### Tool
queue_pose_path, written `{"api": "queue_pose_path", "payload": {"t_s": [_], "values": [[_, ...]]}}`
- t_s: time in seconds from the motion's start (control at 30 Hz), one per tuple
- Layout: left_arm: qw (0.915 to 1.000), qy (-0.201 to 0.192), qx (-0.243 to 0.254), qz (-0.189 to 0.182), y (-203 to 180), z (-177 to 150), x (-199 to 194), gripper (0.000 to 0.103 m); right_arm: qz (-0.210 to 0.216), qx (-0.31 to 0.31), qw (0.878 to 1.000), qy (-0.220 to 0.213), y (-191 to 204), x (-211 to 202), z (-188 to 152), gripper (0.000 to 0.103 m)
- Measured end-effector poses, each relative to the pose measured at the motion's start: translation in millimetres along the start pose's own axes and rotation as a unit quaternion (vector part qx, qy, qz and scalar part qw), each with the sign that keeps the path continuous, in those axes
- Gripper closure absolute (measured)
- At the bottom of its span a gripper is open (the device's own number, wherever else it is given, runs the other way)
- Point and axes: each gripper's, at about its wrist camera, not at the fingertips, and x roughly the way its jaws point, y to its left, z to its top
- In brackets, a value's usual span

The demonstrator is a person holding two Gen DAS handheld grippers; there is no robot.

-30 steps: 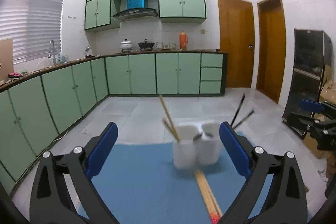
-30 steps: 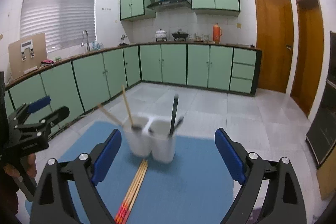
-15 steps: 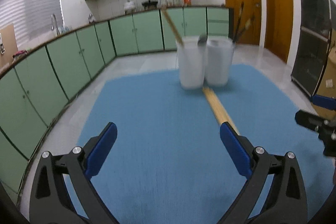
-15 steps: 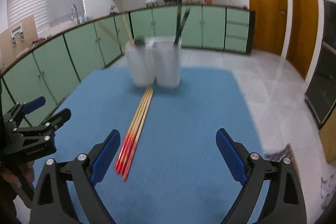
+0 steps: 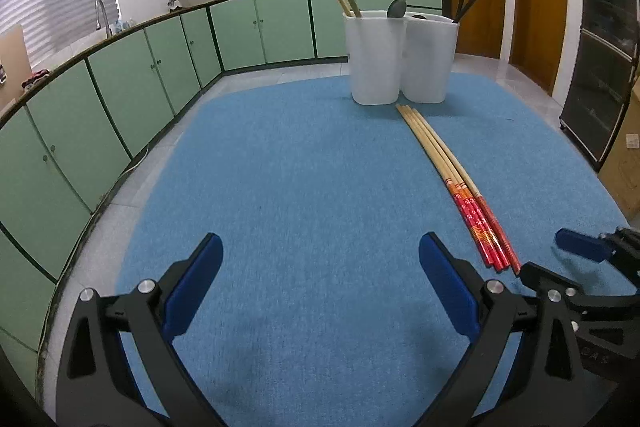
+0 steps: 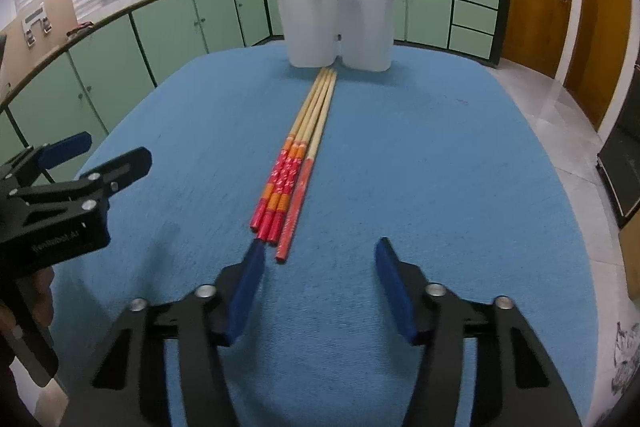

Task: Organize utensils
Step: 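Move both tools down toward the red-patterned chopsticks on the mat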

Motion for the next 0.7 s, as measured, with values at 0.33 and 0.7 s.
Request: {"api": "queue_pose_path", "payload": {"t_s": [0.33, 0.7], "values": [[1.0, 0.004, -0.005, -0.005, -3.8, 3.0, 3.8, 0.008, -0.008, -0.026, 1.0, 0.004, 14.9, 6.4, -0.2, 0.077], [0.9996, 0.016, -0.001, -0.025, -17.3, -1.4, 9.6, 0.008, -0.016, -0.008, 1.0, 0.0, 2.7, 2.5, 0.9, 0.097]]}}
